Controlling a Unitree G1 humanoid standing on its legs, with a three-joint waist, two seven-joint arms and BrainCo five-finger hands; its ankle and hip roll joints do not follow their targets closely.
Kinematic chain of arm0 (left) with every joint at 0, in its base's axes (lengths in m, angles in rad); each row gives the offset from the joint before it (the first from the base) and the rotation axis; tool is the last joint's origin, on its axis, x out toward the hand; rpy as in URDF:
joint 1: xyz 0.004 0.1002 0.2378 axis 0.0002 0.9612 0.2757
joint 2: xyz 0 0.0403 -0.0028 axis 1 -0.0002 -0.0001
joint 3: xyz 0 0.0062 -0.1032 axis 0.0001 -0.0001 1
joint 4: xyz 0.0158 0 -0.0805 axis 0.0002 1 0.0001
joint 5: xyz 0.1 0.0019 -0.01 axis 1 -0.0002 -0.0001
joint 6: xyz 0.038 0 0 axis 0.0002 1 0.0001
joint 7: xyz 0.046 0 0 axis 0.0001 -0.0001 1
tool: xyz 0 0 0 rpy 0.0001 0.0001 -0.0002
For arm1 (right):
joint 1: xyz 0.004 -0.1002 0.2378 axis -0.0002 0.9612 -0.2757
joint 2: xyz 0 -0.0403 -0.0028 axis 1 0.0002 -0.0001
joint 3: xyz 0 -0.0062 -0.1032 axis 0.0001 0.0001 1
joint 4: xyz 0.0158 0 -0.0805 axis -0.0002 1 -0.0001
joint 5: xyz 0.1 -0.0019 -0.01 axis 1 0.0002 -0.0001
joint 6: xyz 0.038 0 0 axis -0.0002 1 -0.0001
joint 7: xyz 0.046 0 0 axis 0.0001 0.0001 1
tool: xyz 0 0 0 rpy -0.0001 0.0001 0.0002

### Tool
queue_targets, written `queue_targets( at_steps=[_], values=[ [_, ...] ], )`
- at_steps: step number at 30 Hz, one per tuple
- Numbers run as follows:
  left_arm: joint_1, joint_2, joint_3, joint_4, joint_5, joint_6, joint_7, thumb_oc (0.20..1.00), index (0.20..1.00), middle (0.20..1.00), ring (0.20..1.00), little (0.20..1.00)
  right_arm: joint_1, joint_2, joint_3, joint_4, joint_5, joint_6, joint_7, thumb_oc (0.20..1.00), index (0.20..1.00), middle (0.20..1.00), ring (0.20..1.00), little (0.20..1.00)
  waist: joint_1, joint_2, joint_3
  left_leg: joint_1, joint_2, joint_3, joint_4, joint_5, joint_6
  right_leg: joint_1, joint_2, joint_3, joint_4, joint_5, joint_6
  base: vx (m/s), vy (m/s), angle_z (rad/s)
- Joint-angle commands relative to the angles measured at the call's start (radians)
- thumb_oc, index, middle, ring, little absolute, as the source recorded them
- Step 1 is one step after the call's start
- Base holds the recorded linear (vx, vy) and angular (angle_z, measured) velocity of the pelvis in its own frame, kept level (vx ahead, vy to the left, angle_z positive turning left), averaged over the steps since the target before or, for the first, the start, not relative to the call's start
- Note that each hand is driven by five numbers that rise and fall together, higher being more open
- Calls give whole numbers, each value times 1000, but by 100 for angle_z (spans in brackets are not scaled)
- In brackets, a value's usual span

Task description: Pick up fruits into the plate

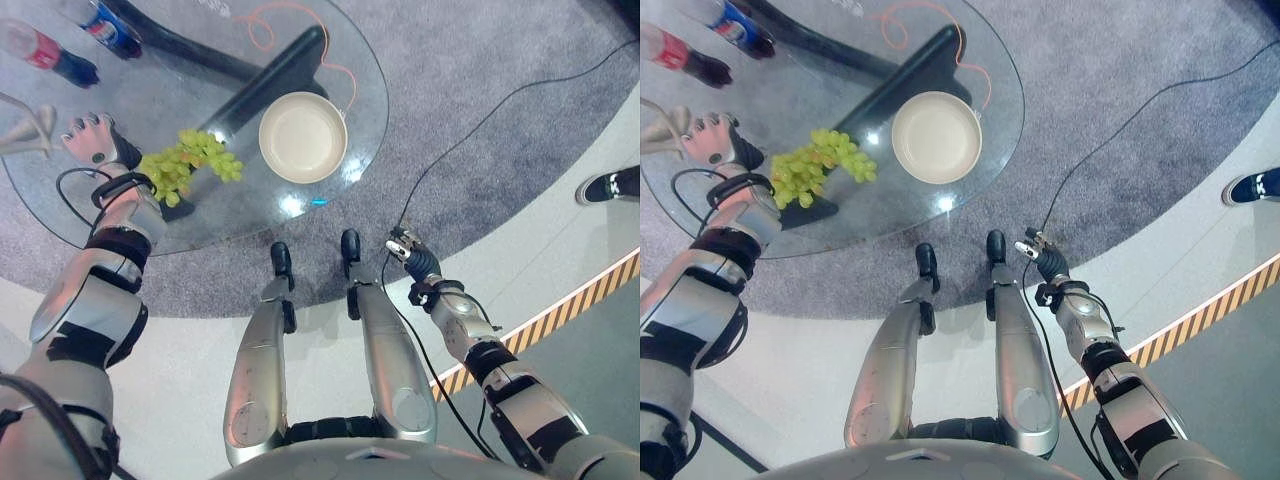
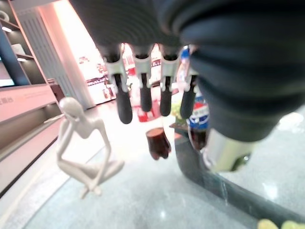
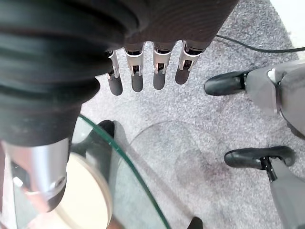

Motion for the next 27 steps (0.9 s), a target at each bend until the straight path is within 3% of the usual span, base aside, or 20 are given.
queue_targets(
  at_steps=[1,2,3,18,27],
  values=[
    [48,31,75,-6,46,-9,3,200,200,200,200,200,82,-38,-45,-53,-27,-5,12,1000,1000,1000,1000,1000,-11,78,-29,45,-43,-88,-52,-62,16,5,43,-29,58,-97,20,28,27,3],
    [49,27,71,-4,42,-2,-9,398,398,398,398,398,81,-40,-42,-55,-27,0,10,1000,1000,1000,1000,1000,-12,76,-29,44,-44,-84,-45,-64,16,8,39,-31,58,-97,20,0,0,0],
    [50,24,68,-1,39,-3,-10,1000,1000,1000,1000,1000,82,-40,-40,-56,-27,2,9,1000,1000,1000,1000,1000,-13,75,-29,42,-45,-83,-41,-64,16,8,38,-31,59,-97,19,0,0,0],
    [61,-4,60,72,5,-14,18,1000,1000,1000,1000,1000,73,-33,-11,-52,-26,-12,3,1000,1000,1000,1000,1000,-20,44,-29,-57,-54,-69,23,-70,25,-69,59,-11,67,-84,8,-7,-2,-6],
    [72,-21,60,37,-1,21,11,1000,1000,1000,1000,1000,80,-34,-5,-91,-23,-13,-23,1000,1000,1000,1000,1000,-16,33,-29,-153,-69,-67,88,-85,34,-156,78,-7,114,-90,1,0,-2,-2]
  ],
)
